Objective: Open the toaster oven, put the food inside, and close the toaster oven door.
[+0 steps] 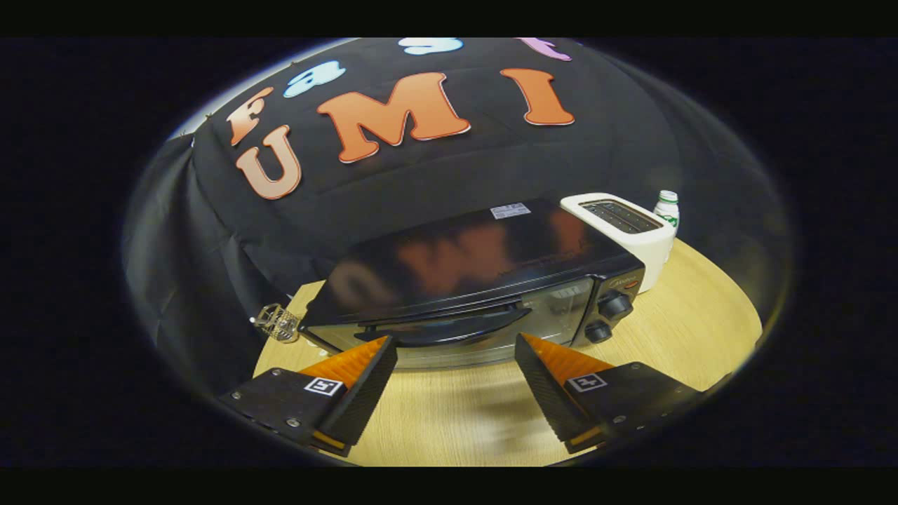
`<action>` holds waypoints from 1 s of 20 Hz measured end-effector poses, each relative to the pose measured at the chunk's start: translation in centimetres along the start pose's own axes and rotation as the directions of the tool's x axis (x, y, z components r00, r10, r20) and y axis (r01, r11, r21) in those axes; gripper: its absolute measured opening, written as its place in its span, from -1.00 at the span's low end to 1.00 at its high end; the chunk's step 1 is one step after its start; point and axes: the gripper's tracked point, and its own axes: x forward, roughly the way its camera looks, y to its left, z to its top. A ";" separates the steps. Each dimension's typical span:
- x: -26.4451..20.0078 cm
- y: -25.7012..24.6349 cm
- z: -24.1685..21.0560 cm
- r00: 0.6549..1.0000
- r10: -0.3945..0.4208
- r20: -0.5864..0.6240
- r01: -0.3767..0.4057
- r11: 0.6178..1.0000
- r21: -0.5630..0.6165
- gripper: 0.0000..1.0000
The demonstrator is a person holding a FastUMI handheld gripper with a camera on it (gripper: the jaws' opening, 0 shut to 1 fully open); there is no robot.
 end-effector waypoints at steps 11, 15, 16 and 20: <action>-7.3 -5.4 8.3 0.987 -0.043 0.152 0.043 0.999 0.004 0.98; -12.3 -9.9 15.8 0.951 -0.085 0.297 0.102 0.994 -0.040 0.97; -13.6 -11.0 17.5 0.939 -0.093 0.330 0.116 0.992 -0.050 0.97; -19.0 -15.3 23.1 0.884 -0.135 0.448 0.201 0.974 -0.102 0.98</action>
